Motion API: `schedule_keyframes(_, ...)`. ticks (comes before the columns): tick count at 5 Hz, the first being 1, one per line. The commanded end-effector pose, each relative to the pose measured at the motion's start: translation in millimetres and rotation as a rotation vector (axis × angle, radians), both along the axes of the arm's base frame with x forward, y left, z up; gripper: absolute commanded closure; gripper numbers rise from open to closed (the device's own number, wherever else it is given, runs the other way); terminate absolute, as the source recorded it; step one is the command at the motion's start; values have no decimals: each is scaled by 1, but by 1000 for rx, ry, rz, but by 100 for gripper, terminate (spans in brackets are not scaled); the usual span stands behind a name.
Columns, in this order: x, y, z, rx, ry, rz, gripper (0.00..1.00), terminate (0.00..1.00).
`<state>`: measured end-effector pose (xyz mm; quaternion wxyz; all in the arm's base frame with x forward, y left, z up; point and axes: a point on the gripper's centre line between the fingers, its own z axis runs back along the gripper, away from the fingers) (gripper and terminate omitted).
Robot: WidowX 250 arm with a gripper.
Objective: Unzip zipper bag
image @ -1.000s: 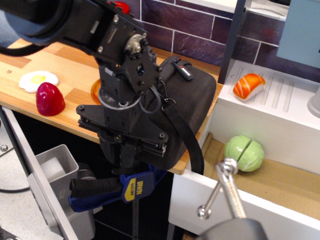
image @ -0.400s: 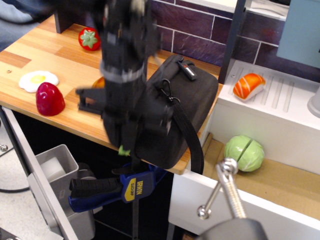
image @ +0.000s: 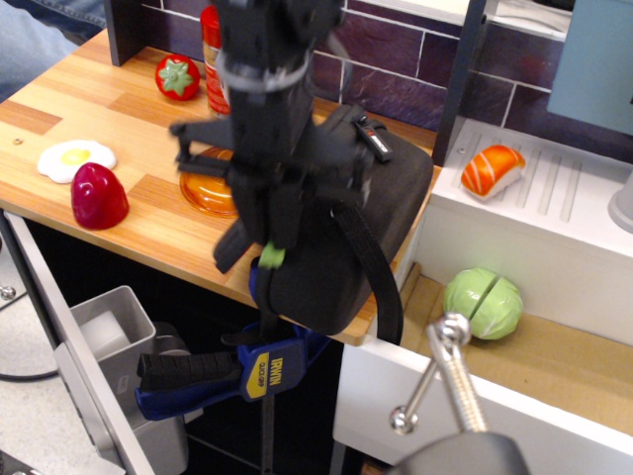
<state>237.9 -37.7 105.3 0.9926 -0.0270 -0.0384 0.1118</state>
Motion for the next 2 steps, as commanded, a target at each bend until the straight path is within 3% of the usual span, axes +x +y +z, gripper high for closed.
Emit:
schedule_keyframes(1,31,-5,43,-49,-72,41,100,0)
schedule_keyframes(2,36,-6,46,-27,-30,35,100,100)
